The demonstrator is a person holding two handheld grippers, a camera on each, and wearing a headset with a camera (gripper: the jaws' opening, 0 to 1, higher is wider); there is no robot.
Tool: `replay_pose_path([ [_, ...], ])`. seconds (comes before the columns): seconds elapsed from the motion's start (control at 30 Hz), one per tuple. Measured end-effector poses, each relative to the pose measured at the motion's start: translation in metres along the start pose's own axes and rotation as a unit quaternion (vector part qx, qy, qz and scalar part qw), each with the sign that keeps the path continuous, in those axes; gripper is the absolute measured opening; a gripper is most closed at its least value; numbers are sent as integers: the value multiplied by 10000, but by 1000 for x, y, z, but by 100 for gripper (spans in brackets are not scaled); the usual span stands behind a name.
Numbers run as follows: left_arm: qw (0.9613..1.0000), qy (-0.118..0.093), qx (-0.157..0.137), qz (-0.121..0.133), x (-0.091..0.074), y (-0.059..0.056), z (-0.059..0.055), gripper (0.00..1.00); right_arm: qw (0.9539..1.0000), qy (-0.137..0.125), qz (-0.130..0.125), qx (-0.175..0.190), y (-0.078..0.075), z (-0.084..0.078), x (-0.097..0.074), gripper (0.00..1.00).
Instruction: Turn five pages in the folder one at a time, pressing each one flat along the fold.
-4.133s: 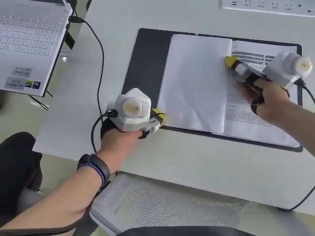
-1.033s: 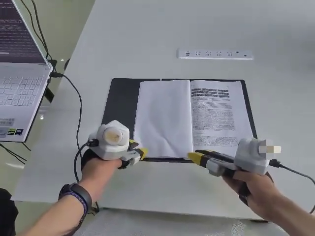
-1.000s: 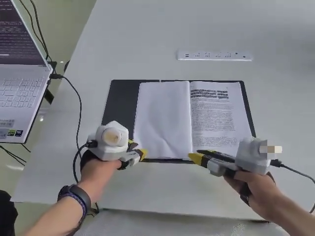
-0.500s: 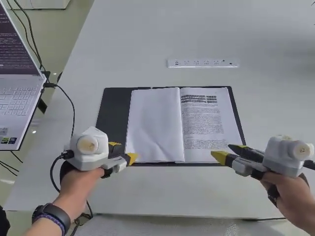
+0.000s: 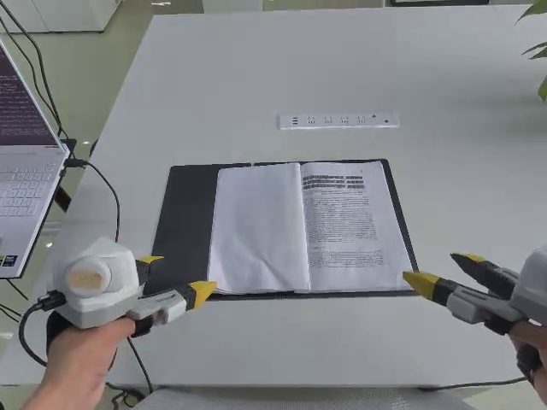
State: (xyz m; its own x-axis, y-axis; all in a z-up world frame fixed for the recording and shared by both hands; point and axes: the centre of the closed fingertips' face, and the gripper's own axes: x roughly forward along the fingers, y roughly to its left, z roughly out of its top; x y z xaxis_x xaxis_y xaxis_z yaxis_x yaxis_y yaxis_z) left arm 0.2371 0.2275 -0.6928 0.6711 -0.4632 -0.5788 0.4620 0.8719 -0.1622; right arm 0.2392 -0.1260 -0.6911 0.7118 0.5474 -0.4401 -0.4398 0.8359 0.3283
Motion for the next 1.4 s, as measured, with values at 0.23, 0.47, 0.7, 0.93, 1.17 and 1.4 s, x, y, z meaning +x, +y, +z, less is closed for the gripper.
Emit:
replay_pose_path([
  [0.23,9999,-78,3,92,-13,0,-3,71,9998,181,-12,-56,12,-12,-6,76],
  [0.47,9993,-244,-185,223,-24,-2,-4,75,9997,248,-32,-49,19,-15,-11,84],
  [0.7,9988,-313,-251,294,-29,-1,-1,78,9997,209,53,-94,23,-11,-13,85],
  [0.93,9984,-374,-315,287,-27,-5,1,79,9996,232,134,-101,26,-8,-11,84],
  [1.17,9984,-382,-323,248,-24,-11,1,79,9997,196,149,-90,27,-6,-12,84],
  [1.4,9984,-400,-309,233,-24,-12,4,80,9995,289,131,-81,27,-14,-17,83],
])
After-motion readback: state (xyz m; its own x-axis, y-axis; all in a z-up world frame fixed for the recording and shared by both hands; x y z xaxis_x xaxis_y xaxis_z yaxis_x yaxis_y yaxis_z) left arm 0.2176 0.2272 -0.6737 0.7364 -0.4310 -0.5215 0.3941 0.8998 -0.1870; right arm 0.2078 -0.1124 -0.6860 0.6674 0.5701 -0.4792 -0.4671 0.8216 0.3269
